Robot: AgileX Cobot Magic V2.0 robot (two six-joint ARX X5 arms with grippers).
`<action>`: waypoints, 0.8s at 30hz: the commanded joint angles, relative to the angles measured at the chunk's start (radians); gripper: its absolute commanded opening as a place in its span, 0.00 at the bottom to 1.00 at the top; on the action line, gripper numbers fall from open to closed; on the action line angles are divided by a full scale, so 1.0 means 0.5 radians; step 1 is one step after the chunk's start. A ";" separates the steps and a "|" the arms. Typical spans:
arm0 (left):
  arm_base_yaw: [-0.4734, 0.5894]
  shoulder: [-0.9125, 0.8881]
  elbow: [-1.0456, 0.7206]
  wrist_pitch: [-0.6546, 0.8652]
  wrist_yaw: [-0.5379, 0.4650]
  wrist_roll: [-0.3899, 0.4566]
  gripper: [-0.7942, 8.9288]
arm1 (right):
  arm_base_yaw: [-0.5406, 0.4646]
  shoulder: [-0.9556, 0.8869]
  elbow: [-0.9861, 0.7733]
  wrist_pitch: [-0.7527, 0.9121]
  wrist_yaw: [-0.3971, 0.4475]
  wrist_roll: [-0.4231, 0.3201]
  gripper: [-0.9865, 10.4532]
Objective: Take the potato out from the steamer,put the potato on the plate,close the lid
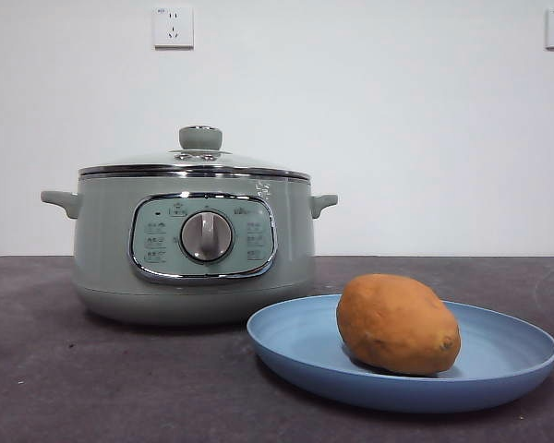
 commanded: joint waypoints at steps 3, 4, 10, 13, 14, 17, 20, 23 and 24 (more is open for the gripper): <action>0.007 -0.019 -0.031 -0.112 -0.016 -0.016 0.08 | 0.001 0.000 0.008 0.010 0.006 0.017 0.09; 0.007 -0.019 -0.031 -0.145 -0.016 -0.017 0.08 | 0.001 0.000 0.008 0.010 0.006 0.017 0.09; 0.007 -0.019 -0.031 -0.346 -0.015 -0.020 0.08 | 0.001 0.000 0.008 0.010 0.006 0.017 0.09; 0.007 -0.019 -0.031 -0.343 -0.014 -0.020 0.08 | 0.001 0.000 0.008 0.010 0.006 0.017 0.09; 0.007 -0.019 -0.031 -0.341 -0.010 -0.024 0.08 | 0.001 0.000 0.008 0.009 0.006 0.017 0.09; 0.007 -0.019 -0.031 -0.330 0.005 -0.022 0.08 | 0.001 0.000 0.008 0.010 0.007 0.017 0.09; 0.007 -0.018 -0.031 -0.332 0.001 -0.022 0.08 | 0.001 0.000 0.008 0.010 0.006 0.017 0.09; 0.007 -0.018 -0.031 -0.331 0.002 -0.022 0.08 | 0.001 0.000 0.008 0.010 0.006 0.017 0.09; 0.007 -0.018 -0.031 -0.331 0.001 -0.022 0.08 | 0.001 0.000 0.008 0.010 0.006 0.017 0.09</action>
